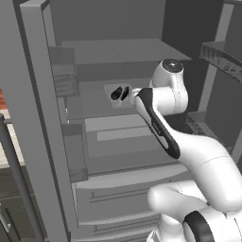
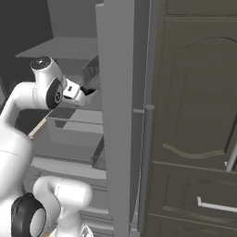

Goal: Place the tupperware containing the fish and eggplant meal in the microwave. Close the microwave door and press the start button to reheat the meal.

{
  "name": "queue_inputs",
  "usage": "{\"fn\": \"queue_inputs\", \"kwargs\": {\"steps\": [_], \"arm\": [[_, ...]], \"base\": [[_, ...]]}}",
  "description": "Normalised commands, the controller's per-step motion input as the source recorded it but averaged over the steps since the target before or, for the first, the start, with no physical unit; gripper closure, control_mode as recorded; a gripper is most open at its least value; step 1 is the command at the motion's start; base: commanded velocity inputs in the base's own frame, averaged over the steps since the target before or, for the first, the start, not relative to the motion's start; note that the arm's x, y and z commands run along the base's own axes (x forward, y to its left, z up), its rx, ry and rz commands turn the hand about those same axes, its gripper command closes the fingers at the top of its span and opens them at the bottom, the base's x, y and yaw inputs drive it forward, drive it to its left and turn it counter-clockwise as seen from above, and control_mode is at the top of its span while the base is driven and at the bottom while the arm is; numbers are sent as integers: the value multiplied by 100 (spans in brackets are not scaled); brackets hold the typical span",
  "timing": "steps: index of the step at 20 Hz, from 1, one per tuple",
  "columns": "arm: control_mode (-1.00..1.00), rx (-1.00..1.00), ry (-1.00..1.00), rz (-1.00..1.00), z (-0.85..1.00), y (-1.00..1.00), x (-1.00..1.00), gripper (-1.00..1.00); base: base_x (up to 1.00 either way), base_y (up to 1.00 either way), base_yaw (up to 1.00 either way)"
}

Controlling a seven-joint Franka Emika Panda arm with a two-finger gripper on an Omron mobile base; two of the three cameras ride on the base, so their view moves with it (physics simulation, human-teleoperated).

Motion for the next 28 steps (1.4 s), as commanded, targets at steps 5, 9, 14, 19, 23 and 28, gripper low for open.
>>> {"fn": "queue_inputs", "kwargs": {"steps": [5,9,14,19,23,28], "arm": [[-100,13,-5,-21,-9,20,45,-100],[-100,14,-4,-8,-27,5,41,-100],[-100,11,-1,0,-39,0,41,-100],[-100,7,-5,0,-19,6,41,-100],[-100,0,-15,0,0,25,27,-100],[-100,2,-10,0,-5,20,30,-100]], "base": [[0,0,0],[0,0,0],[0,0,0],[0,0,0],[0,0,0],[0,0,0]]}}
